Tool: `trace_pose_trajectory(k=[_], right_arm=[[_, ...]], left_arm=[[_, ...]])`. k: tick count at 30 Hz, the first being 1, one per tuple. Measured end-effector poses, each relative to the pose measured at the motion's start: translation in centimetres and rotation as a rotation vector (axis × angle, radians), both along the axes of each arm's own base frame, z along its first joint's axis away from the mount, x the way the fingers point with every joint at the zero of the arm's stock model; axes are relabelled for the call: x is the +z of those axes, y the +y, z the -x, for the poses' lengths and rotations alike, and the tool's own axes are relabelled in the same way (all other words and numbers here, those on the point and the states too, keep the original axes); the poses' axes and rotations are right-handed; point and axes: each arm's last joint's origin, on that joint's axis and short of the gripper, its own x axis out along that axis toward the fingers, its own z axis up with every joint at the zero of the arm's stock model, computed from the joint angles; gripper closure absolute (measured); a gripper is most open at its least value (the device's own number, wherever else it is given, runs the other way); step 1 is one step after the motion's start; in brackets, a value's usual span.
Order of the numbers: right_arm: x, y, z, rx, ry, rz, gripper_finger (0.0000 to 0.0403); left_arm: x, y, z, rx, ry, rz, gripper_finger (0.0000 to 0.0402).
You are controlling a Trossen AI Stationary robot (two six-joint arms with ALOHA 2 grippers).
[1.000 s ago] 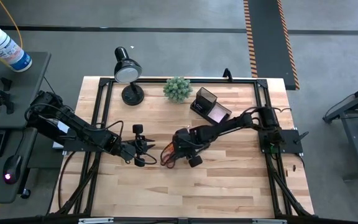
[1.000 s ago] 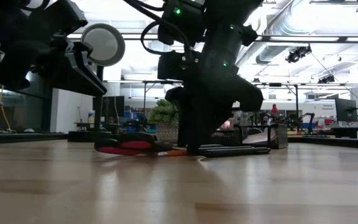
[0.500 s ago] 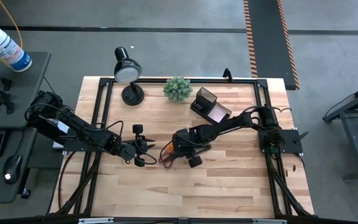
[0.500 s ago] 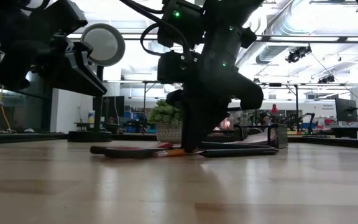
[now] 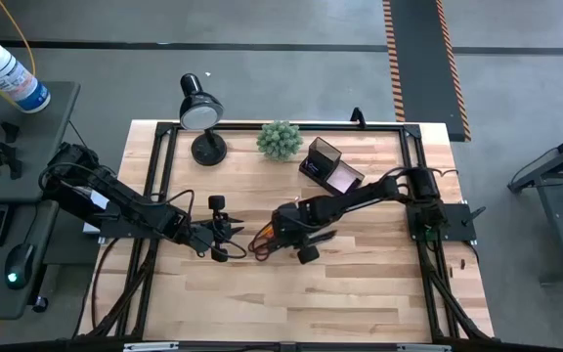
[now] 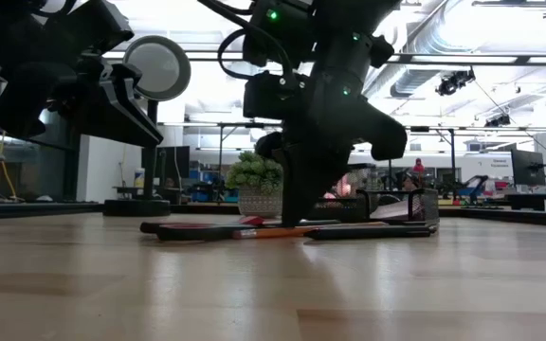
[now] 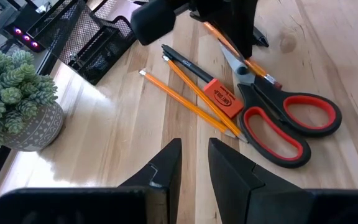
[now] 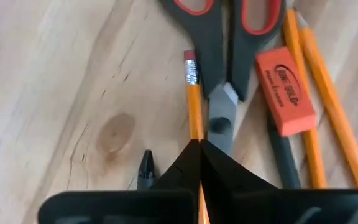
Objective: Pick and place office supplies into organizer
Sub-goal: Put the center black ballpen into the black desk organizer
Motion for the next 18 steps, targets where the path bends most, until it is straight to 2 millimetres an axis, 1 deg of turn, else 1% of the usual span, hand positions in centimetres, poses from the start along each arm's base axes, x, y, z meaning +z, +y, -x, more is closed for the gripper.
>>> trace_pose_trajectory(k=[4,8,12,18], right_arm=[[0.7,-0.2,0.4,-0.016,0.014,0.035,0.0402],[1.2,-0.3,1.4,-0.045,0.093,0.037,0.0402],[1.8,0.2,2.7,-0.065,0.185,0.023,0.0400],[1.7,0.7,4.5,-0.108,0.349,0.039,0.0366]], left_arm=[[0.0,0.0,0.0,0.000,0.001,0.000,0.0334],[0.0,0.0,0.0,0.000,0.003,-0.001,0.0334],[0.0,0.0,0.0,0.000,0.007,-0.002,0.0334],[-0.1,0.0,0.0,0.000,0.008,-0.003,0.0334]])
